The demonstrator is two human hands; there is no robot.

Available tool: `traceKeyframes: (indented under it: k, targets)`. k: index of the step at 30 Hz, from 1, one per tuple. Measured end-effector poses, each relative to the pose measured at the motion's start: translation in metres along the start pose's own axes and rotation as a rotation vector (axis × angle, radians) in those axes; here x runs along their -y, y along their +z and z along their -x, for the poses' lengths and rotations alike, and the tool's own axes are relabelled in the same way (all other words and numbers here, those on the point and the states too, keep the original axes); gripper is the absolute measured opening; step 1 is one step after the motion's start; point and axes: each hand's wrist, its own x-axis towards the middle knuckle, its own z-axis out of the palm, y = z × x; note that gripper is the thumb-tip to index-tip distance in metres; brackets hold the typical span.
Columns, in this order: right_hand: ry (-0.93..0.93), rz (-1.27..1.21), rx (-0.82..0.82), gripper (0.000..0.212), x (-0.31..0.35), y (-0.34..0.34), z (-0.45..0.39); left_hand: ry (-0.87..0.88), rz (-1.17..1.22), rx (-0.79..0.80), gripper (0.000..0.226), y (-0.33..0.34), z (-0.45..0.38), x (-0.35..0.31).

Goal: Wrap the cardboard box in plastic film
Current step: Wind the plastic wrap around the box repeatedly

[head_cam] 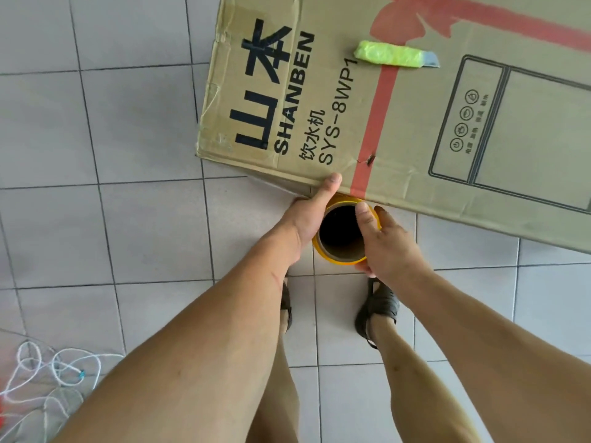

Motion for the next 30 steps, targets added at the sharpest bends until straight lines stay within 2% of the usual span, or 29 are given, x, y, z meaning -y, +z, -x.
traceKeyframes:
  k: [2,5,6,8,11,15,17,19,21,23,25,30]
  targets:
    - [0.004,-0.137,0.051,0.063,-0.003,-0.008,0.000,-0.006,0.045,0.017,0.102,0.007,-0.002,0.002]
    - [-0.114,0.114,-0.003,0.064,-0.007,-0.020,-0.007,-0.045,0.121,0.054,0.130,0.016,-0.009,0.012]
    - [-0.128,0.213,-0.026,0.068,-0.008,-0.021,-0.009,-0.048,0.117,0.046,0.127,0.018,-0.007,0.011]
    - [-0.122,0.279,-0.027,0.078,-0.009,-0.023,-0.009,-0.037,0.047,0.011,0.106,0.023,-0.002,0.004]
    - [-0.009,0.034,0.092,0.082,-0.011,-0.025,-0.007,0.030,-0.025,-0.105,0.080,0.028,-0.005,-0.001]
    - [-0.167,0.091,0.071,0.068,-0.015,-0.035,-0.002,-0.015,0.104,-0.080,0.091,0.035,-0.005,0.004]
    - [-0.120,0.164,0.030,0.057,-0.017,-0.040,-0.002,-0.043,0.131,-0.067,0.103,0.039,-0.007,0.010]
    - [-0.076,0.239,0.011,0.067,-0.019,-0.042,-0.008,-0.066,0.108,-0.032,0.107,0.046,-0.006,0.010]
    - [-0.019,0.216,0.013,0.083,-0.022,-0.043,-0.012,-0.065,0.052,-0.040,0.098,0.053,-0.006,0.006]
    - [-0.028,0.216,0.095,0.074,-0.025,-0.042,-0.014,-0.051,0.044,-0.083,0.086,0.057,-0.006,0.004]
    - [-0.085,0.258,0.120,0.067,-0.026,-0.047,-0.014,-0.051,0.074,-0.075,0.086,0.058,-0.006,0.003]
    - [-0.112,0.428,-0.054,0.080,-0.034,-0.056,-0.015,-0.102,0.155,-0.013,0.106,0.069,-0.005,0.011]
